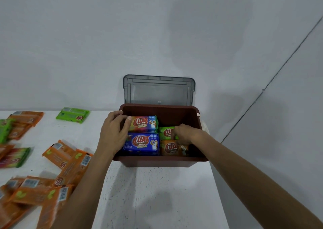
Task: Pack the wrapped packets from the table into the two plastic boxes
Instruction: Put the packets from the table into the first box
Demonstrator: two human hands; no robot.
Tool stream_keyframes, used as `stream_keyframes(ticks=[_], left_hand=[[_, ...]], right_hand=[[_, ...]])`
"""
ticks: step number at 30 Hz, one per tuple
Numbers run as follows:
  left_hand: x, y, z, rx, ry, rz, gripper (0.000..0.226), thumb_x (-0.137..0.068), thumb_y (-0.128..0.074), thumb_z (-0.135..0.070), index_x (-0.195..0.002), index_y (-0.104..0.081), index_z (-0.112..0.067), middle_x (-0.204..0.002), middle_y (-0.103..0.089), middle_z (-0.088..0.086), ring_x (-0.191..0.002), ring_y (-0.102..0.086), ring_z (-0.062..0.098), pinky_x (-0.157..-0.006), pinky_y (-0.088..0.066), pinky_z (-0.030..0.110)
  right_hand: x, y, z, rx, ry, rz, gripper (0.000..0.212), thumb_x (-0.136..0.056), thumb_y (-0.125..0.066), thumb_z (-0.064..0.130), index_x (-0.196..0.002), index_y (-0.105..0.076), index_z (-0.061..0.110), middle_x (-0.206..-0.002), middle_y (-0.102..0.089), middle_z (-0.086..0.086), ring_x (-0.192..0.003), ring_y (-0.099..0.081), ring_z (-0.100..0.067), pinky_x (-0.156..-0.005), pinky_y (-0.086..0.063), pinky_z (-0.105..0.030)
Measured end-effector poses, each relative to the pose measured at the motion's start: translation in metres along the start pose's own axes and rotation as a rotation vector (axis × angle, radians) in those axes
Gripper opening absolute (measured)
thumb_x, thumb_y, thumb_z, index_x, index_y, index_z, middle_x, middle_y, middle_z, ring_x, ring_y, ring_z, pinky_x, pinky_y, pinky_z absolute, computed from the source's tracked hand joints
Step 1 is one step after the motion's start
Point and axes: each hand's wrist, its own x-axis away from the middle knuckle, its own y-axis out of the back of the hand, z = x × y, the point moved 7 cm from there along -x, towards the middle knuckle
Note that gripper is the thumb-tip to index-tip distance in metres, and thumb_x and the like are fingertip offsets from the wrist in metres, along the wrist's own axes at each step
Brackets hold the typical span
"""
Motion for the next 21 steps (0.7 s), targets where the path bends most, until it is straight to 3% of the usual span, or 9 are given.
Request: stream_keyframes(ticks=[5, 9, 14, 18, 21], left_hand=[[-0.001, -0.001, 0.002, -0.002, -0.015, -0.007, 0.044, -0.095, -0.046, -0.044, -0.122, -0.061, -0.012, -0.137, -0.049, 0.004, -0.121, -0.05, 0.016, -0.096, -0.041, 0.031], [-0.001, -0.001, 0.003, -0.002, -0.02, -0.012, 0.042, -0.096, -0.047, -0.043, -0.121, -0.061, -0.013, -0.138, -0.049, 0.003, -0.122, -0.05, 0.016, -0.097, -0.041, 0.031], [0.0, 0.0, 0.003, 0.024, -0.021, -0.01, 0.042, -0.096, -0.048, -0.042, -0.122, -0.061, -0.012, -0.138, -0.049, 0.003, -0.121, -0.051, 0.016, -0.096, -0.042, 0.031], [-0.001, 0.005, 0.003, 0.1, -0.031, 0.003, 0.039, -0.096, -0.048, -0.039, -0.12, -0.062, -0.013, -0.137, -0.051, 0.002, -0.118, -0.051, 0.011, -0.089, -0.038, 0.022], [0.004, 0.013, 0.008, 0.126, -0.082, 0.042, 0.033, -0.096, -0.051, -0.034, -0.118, -0.065, -0.013, -0.135, -0.052, 0.001, -0.117, -0.051, 0.01, -0.086, -0.038, 0.018]], right_hand=[[0.001, 0.0, 0.0, 0.021, -0.003, -0.05, 0.036, -0.093, -0.066, 0.021, -0.128, -0.064, 0.017, -0.14, -0.054, -0.006, -0.121, -0.056, -0.026, -0.102, -0.049, -0.036], [0.005, 0.003, 0.003, 0.033, -0.028, -0.149, 0.026, -0.092, -0.066, 0.022, -0.116, -0.069, 0.015, -0.129, -0.06, -0.009, -0.109, -0.063, -0.026, -0.091, -0.053, -0.034], [0.008, -0.001, 0.002, 0.027, -0.033, -0.161, 0.026, -0.092, -0.065, 0.026, -0.118, -0.069, 0.02, -0.13, -0.06, -0.007, -0.109, -0.063, -0.026, -0.091, -0.052, -0.033], [0.013, 0.006, 0.002, -0.123, -0.016, -0.181, 0.035, -0.094, -0.063, 0.027, -0.128, -0.063, 0.022, -0.133, -0.059, -0.006, -0.113, -0.062, -0.023, -0.094, -0.054, -0.034], [0.024, 0.023, 0.009, -0.247, 0.05, -0.254, 0.029, -0.095, -0.062, 0.025, -0.123, -0.067, 0.016, -0.125, -0.065, -0.006, -0.111, -0.063, -0.021, -0.092, -0.054, -0.034]])
